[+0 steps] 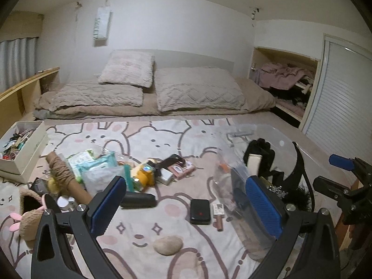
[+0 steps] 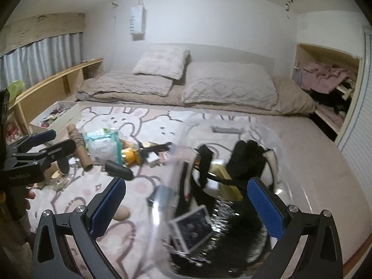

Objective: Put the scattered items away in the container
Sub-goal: 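Open both tools and withdraw them from the bin back over the bed, then reach the left tool to the clear bag of white cords and grasp it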

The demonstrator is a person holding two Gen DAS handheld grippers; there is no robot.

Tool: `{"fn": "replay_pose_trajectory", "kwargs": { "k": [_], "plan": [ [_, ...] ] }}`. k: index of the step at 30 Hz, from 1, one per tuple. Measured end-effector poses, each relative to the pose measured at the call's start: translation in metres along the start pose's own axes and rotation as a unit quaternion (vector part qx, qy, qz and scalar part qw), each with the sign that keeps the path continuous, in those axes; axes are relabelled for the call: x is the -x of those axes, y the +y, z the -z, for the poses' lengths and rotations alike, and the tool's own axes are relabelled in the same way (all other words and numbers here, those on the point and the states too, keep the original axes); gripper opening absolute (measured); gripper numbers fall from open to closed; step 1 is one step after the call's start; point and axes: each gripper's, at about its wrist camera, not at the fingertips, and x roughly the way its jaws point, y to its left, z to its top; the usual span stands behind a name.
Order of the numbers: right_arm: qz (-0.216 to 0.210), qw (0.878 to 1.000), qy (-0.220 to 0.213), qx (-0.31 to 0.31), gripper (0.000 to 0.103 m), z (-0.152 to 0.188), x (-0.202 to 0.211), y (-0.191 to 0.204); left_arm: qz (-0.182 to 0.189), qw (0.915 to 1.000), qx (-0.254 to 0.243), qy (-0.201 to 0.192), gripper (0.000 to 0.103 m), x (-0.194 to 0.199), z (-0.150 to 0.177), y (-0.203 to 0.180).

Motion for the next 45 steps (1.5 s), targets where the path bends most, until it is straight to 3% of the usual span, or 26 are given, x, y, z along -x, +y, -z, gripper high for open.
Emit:
{"fn": "replay_pose_trajectory", "kwargs": {
  "k": [14,24,33,45],
  "plan": [
    [-0.032,0.999,-0.021,0.025,0.103,-0.02,0.009,0.067,-0.041,0.9983,0.025,-0.033,0.103,0.054,-0.005,0.066],
    [-0.009,0.998,-0.035,0.06,0.103,-0.02,0.012,0.105,-0.06,0.9965,0.036,-0.047,0.103,0.077,0.0,0.098],
    [-0.028,0.997,-0.026,0.066,0.103,-0.014,0.0,0.129,-0.073,0.9959,0.037,-0.04,0.103,0.081,0.013,0.117],
    [-0.056,0.997,0.026,0.051,0.103,0.009,-0.051,0.149,-0.084,0.9945,0.06,0.014,0.103,0.046,0.047,0.157]
  ]
}}
